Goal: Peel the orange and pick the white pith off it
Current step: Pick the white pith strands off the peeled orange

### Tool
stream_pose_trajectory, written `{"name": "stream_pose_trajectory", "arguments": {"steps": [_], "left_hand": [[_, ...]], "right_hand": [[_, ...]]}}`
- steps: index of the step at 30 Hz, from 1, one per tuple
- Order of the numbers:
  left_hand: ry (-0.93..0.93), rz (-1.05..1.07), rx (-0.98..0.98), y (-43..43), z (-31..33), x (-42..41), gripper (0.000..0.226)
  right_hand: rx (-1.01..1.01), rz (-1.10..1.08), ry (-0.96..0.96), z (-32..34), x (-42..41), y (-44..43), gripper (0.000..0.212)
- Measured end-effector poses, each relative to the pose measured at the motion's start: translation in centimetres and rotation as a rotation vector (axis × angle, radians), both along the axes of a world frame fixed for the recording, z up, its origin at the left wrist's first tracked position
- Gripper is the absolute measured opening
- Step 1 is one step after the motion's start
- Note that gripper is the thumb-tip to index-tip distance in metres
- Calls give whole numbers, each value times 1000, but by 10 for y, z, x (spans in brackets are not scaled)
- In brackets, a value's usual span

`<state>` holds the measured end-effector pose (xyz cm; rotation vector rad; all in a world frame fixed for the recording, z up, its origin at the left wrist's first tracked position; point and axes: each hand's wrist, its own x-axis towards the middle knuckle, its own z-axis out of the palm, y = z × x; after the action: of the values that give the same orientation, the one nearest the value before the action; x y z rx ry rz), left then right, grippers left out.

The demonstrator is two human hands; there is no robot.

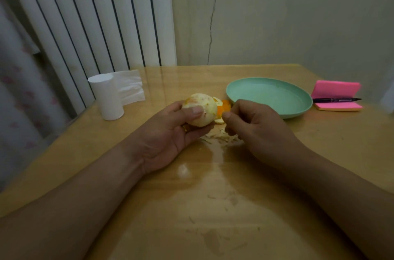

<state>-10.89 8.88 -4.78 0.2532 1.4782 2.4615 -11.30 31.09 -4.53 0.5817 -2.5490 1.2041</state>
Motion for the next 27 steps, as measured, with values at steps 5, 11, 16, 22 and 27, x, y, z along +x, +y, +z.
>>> {"name": "stream_pose_trajectory", "arguments": {"steps": [5, 11, 16, 22, 27], "left_hand": [[21, 58, -187, 1, -3, -1, 75], [88, -37, -276, 2, -1, 2, 52], [77, -24, -282, 1, -2, 0, 58], [135, 38, -365, 3, 0, 4, 45], [154, 58, -404, 4, -3, 2, 44]], "right_hand": [[-92, 86, 4, 1, 6, -5, 10], [-69, 140, -14, -2, 4, -6, 14], [-6, 160, -20, 1, 6, -3, 12], [409, 137, 187, 15, 10, -1, 19], [501, 136, 206, 19, 16, -4, 19]]}}
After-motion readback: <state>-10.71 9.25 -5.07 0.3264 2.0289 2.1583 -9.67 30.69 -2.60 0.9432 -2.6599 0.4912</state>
